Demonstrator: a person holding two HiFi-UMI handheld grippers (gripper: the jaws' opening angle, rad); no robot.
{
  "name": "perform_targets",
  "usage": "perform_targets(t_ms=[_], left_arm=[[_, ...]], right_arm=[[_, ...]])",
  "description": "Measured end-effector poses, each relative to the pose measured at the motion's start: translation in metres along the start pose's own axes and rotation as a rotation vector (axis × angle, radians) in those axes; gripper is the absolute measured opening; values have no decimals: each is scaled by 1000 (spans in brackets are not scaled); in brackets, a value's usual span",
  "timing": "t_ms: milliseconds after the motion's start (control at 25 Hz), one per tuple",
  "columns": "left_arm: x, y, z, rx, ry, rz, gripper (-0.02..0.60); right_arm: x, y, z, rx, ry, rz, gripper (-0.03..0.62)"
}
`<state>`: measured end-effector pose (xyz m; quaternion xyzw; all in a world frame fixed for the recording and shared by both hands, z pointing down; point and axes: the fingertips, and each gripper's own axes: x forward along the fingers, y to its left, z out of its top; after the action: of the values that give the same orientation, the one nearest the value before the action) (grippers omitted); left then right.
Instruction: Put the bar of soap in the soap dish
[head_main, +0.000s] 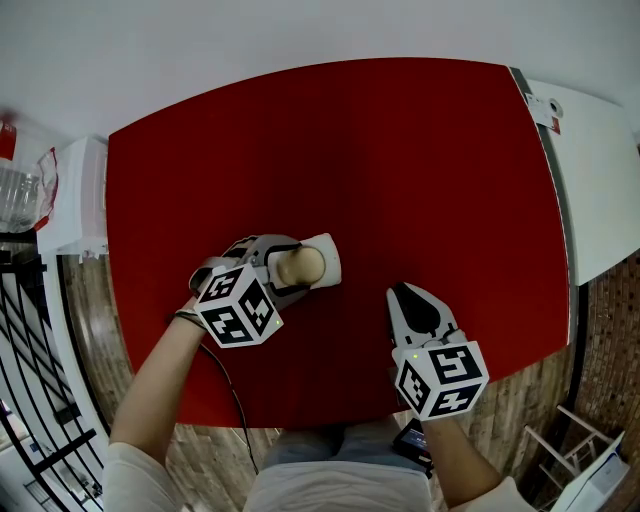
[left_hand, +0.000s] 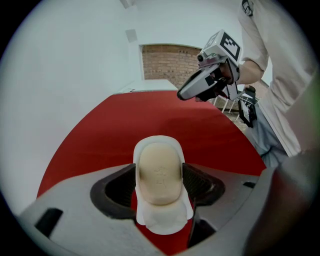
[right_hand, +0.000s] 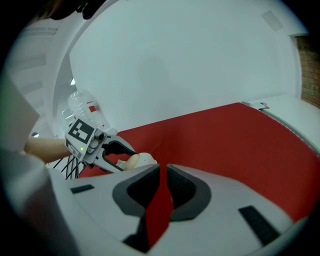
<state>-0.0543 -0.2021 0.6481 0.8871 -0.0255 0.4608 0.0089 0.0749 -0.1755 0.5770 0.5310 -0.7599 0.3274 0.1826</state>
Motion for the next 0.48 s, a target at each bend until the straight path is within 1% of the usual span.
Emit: perform_targets(t_ms=[360, 480], left_arm=[[-12, 4, 3, -31, -12, 24, 281], [-20, 1, 4, -56, -11, 25, 279]], right_arm=[[-3, 4, 10, -13, -9, 8, 44], [-9, 5, 15, -17, -16, 9, 44]])
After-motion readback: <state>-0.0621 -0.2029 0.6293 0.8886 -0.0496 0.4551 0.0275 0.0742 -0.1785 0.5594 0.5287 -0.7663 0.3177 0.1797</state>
